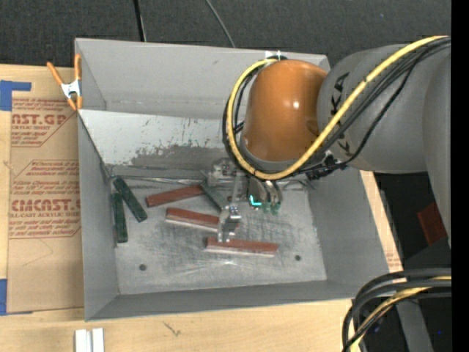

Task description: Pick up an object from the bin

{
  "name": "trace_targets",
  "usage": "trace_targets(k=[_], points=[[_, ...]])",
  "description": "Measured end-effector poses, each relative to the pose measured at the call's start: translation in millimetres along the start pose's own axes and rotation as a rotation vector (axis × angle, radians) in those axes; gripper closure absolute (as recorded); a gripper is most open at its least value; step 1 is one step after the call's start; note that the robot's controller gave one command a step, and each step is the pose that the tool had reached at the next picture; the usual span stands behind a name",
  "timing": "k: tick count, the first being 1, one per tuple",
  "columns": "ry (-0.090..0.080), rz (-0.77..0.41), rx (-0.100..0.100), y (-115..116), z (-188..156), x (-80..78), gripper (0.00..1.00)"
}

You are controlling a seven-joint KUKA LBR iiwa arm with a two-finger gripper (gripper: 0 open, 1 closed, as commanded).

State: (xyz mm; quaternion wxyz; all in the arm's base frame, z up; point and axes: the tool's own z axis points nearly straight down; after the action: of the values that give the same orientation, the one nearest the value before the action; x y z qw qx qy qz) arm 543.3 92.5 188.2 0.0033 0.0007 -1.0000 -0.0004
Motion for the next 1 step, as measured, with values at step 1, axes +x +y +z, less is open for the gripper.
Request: trace_targets(k=[1], points=[[-0.008, 0.001, -0.001, -0.5, -4.1, -1.8, 0.00]])
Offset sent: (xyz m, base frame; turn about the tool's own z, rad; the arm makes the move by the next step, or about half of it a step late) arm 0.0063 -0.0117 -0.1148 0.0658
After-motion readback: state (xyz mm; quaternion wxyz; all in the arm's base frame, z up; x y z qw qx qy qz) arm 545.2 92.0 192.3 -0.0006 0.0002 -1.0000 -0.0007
